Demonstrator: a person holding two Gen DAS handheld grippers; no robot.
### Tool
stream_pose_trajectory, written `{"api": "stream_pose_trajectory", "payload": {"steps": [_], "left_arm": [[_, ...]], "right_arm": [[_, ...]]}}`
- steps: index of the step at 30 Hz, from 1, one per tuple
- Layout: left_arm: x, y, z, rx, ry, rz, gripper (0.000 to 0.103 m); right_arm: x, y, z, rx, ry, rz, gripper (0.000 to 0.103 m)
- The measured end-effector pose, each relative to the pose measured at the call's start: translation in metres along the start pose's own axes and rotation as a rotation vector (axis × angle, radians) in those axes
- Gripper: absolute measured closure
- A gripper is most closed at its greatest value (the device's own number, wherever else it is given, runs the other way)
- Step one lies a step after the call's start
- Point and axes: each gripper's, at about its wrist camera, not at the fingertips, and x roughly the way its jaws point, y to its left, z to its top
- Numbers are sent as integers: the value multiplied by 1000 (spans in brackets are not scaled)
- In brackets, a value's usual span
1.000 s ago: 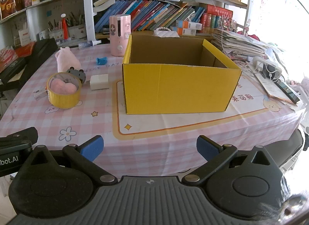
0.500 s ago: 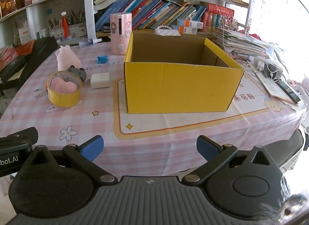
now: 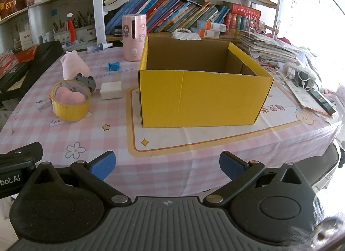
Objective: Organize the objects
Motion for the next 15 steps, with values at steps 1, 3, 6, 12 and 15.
{"api": "stream_pose_trajectory", "payload": {"steps": [1,3,6,12,15], "left_arm": [[0,0,0,0,1,0,0],[0,0,0,0,1,0,0],[-1,0,1,2,-5,-13,0],[1,-3,3,8,-11,-20,0],[2,-2,4,6,-5,-19,0]], "right_arm": [[0,0,0,0,0,0,0],[0,0,0,0,1,1,0],[0,0,0,1,0,0,0],[4,0,2,2,7,0,0],[3,-2,5,7,8,1,0]]}}
